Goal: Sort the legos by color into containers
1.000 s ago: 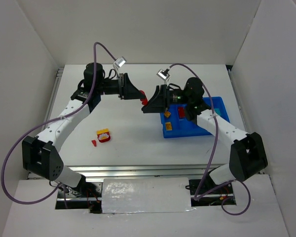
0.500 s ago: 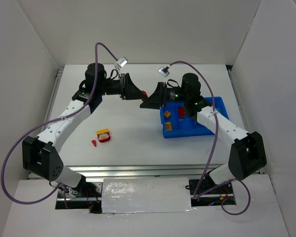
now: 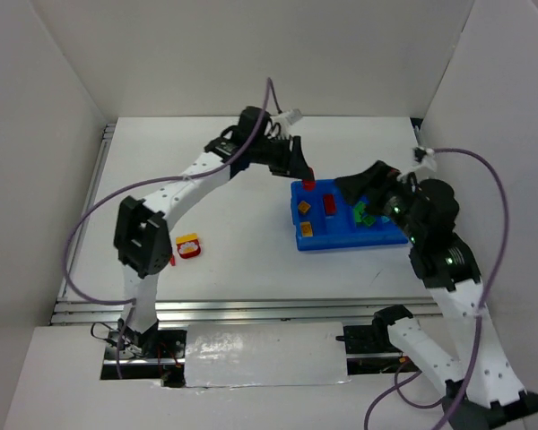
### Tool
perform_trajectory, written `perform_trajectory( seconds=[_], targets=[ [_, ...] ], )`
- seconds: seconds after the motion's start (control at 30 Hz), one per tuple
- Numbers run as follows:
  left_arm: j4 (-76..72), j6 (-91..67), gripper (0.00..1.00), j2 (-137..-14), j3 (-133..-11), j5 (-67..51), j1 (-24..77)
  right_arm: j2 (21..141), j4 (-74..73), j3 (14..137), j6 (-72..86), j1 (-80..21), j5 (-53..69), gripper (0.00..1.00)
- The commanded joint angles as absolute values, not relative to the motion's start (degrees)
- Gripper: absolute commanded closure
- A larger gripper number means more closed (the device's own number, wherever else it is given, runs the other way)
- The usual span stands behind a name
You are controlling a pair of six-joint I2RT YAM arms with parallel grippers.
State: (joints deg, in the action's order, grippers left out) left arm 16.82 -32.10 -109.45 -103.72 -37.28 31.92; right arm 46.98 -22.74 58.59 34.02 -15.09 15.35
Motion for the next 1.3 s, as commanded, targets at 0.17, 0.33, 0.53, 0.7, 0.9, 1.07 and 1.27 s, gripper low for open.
perform_trajectory(
  seconds=[0.17, 0.33, 0.53, 0.7, 0.9, 1.07, 1.27],
  targets=[
    [25.0, -26.5, 1.0, -128.7, -121.4, -26.0, 42.4, 38.7, -48.2, 63.3, 40.0, -13.6, -12.9, 0.0],
    [22.7, -29.0, 0.89, -134.2, -125.8, -25.5, 42.6, 34.9, -49.8, 61.7, 39.9, -13.5, -10.4, 0.0],
    [18.4, -31.5, 0.5, -136.8, -126.2, -28.2, 42.6, 35.0, -52.2, 63.6, 37.4, -13.4, -10.7, 0.0],
    [16.5, -32.2, 0.01, -136.9, -126.4, -29.0, 42.6, 34.7, -51.8, 64.1, 35.4, -13.5, -10.5, 0.0],
    [18.9, -32.0, 0.0, -132.9, -130.9, -24.8, 41.5, 35.3, -49.4, 63.9, 34.5, -13.4, -8.3, 0.0],
    [26.1, -35.2, 0.0, -119.7, -123.3, -6.7, 32.6, 39.4, -46.2, 62.8, 31.7, -13.5, -2.6, 0.0],
    [48.0, -40.5, 0.01, -105.1, -110.9, 19.7, 22.4, 52.3, -46.1, 62.8, 30.0, -15.8, 3.0, 0.0]
  ],
)
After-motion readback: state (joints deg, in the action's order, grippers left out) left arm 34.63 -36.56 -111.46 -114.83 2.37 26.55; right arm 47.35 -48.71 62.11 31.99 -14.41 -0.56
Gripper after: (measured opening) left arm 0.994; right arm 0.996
